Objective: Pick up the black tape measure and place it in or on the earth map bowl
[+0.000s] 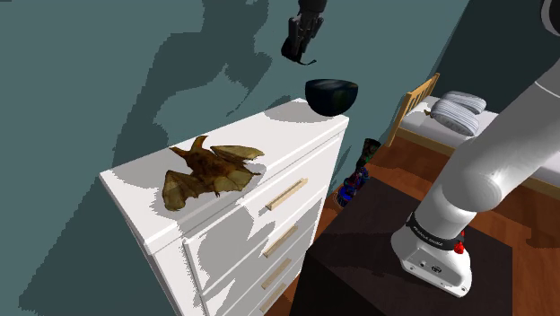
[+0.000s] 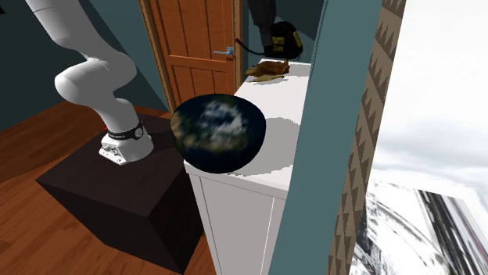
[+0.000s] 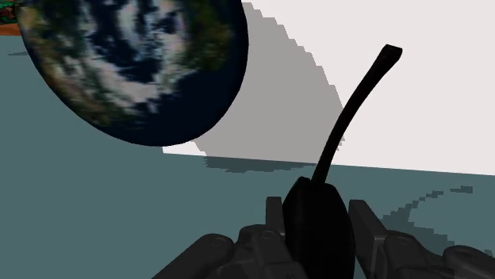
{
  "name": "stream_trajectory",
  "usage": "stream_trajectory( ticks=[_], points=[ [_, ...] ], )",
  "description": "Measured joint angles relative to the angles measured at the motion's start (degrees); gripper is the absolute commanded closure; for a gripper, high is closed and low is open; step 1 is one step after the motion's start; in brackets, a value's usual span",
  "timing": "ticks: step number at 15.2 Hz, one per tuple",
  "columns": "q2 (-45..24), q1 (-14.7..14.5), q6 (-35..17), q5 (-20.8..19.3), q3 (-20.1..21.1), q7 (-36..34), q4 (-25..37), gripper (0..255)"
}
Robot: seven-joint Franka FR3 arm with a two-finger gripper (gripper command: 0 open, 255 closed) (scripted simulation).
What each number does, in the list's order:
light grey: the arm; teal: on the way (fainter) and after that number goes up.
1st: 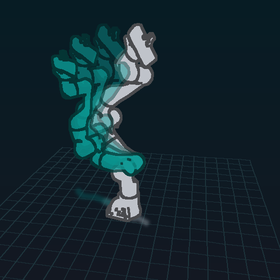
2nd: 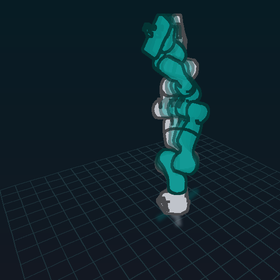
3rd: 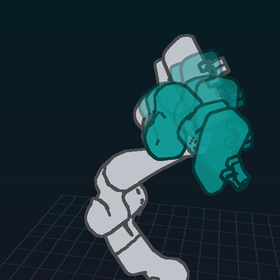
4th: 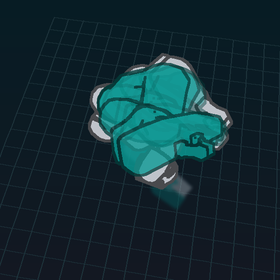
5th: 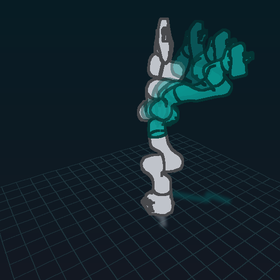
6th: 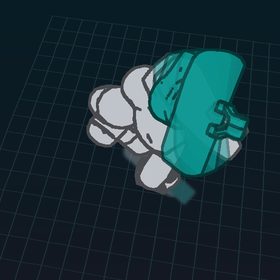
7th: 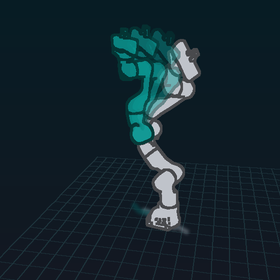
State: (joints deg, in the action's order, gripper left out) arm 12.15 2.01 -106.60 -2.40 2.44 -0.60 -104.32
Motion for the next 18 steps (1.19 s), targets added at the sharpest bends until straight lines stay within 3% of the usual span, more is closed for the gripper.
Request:
stream_trajectory(
  ticks=[11, 18],
  points=[
    [6.41, 4.98, 0.27, 0.92, -10.02, 15.09, -5.77, 255],
    [7.77, 5.59, -3.85, 0.76, -11.17, 16.72, -11.24, 255]
  ],
)
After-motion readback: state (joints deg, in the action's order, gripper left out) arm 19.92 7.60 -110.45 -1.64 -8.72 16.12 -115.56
